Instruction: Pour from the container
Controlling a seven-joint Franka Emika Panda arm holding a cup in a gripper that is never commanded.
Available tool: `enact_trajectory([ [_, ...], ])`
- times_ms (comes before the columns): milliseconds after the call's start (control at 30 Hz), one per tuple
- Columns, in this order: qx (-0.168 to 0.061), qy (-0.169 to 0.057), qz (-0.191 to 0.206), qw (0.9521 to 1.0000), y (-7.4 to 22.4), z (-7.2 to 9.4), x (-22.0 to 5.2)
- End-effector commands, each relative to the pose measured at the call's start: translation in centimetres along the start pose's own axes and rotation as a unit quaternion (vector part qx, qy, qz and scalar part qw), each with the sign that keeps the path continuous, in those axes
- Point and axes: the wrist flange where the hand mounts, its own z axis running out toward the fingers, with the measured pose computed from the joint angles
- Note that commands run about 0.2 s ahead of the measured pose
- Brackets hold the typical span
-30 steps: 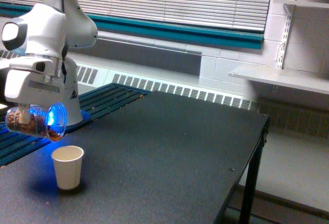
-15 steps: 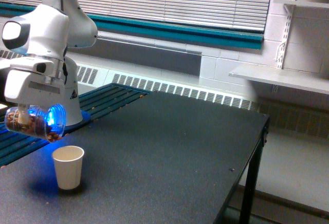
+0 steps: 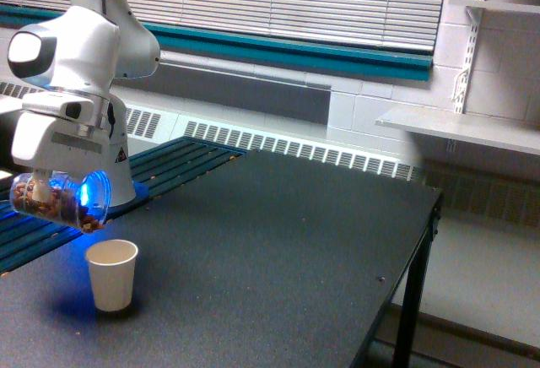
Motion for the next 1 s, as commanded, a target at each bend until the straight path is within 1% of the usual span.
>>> enact_trajectory([
  [33, -0.014, 0.004, -0.002, 0.9999, 0.34, -0.56, 0.52],
  [700, -0.031, -0.001, -0.021, 0.9993, 0.27, -1.06, 1.29],
  [1000, -0.038, -0.005, -0.027, 0.9989, 0.28, -1.04, 0.98],
])
